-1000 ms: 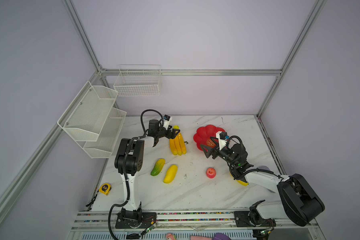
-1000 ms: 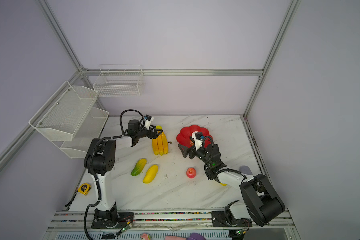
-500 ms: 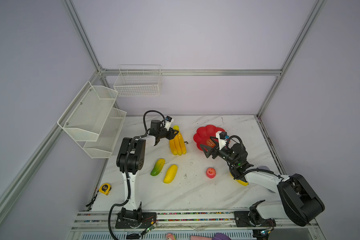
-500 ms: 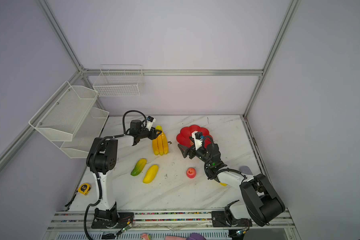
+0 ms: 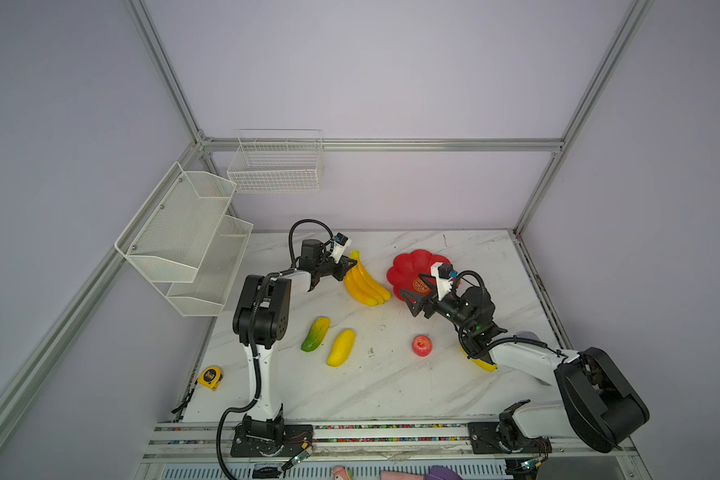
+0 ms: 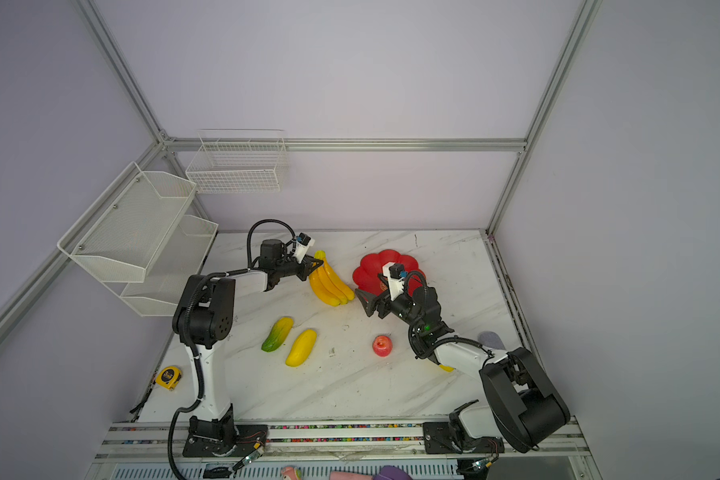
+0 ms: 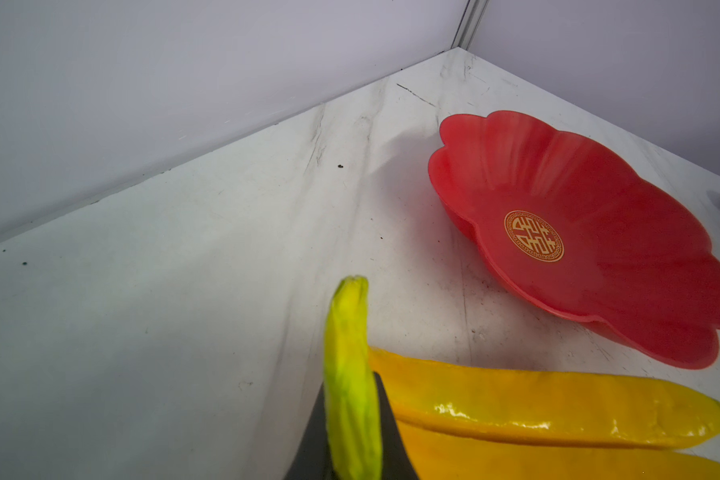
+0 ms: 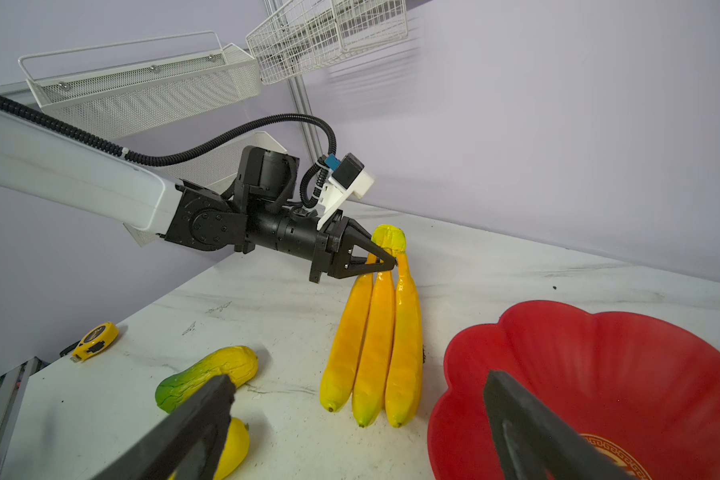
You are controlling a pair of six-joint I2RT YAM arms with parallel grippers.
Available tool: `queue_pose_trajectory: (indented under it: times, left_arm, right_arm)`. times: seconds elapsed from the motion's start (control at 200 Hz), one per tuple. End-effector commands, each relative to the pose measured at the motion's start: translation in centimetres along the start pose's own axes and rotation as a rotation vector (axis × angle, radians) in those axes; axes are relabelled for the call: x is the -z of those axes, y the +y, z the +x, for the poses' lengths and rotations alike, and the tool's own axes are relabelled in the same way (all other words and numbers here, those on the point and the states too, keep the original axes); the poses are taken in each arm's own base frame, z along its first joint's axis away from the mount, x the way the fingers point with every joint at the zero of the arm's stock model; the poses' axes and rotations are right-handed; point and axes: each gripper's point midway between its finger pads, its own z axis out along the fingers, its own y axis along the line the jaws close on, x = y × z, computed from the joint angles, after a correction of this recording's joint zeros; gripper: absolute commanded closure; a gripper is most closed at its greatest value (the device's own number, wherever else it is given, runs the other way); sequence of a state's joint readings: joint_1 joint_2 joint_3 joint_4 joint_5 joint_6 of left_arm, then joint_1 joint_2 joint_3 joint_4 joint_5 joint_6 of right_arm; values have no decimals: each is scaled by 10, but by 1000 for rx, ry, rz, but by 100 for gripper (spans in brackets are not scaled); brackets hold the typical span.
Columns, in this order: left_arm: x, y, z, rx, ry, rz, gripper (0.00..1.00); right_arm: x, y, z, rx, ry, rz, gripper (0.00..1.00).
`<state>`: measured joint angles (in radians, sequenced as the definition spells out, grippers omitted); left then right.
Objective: Place and organize the fake fruits in the fruit bowl
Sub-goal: 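Lift the banana bunch with the left gripper and lower it into the red bowl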
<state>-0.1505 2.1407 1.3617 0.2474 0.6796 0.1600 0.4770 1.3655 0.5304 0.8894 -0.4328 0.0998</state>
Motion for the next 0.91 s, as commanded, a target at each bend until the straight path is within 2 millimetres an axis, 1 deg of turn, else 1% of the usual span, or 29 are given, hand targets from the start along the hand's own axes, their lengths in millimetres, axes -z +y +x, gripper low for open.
queue_pose_trajectory:
  times: [0.0,0.11,0.155,0.255,0.325,0.425,0.5,0.54,0.615,0.67,0.735,0.825,0.86,0.9]
  left_arm:
    - [15,-3,-39,-87,-84,18,100]
    - [27,-6,-52,-111,-96,2,100]
    - [34,-9,-58,-127,-103,-13,100]
    - [51,-15,-73,-147,-121,-48,100]
    - [61,-22,-82,-164,-132,-80,100]
    - [74,-34,-95,-196,-146,-134,100]
    - [77,-49,-110,-218,-172,-177,100]
    - [76,-58,-119,-226,-197,-204,100]
    - [67,-77,-137,-245,-242,-259,100]
    - [58,-86,-150,-244,-277,-330,100]
    - [46,-97,-164,-236,-324,-400,100]
    - [26,-112,-176,-225,-386,-453,100]
    - [20,-118,-182,-217,-412,-462,100]
    - [12,-122,-183,-207,-426,-469,100]
  right_arm:
    - [-1,5,-16,25,-33,-21,3]
    - [2,2,-20,28,-48,7,3]
    - [5,-4,-23,26,-62,47,3]
    - [11,-31,-27,-25,-76,204,3]
    - [17,-58,-23,-74,-56,322,3]
    - [31,-84,-22,-181,-67,358,3]
    - [37,-96,-21,-255,-64,331,3]
    - [39,-100,-19,-283,-58,321,3]
    - [39,-96,-20,-281,-55,293,3]
    - [41,-91,-25,-272,-67,272,3]
    - [47,-84,-35,-245,-95,262,3]
    - [55,-78,-47,-208,-127,263,3]
    - [58,-76,-49,-196,-129,263,3]
    - [59,-75,-50,-189,-132,266,3]
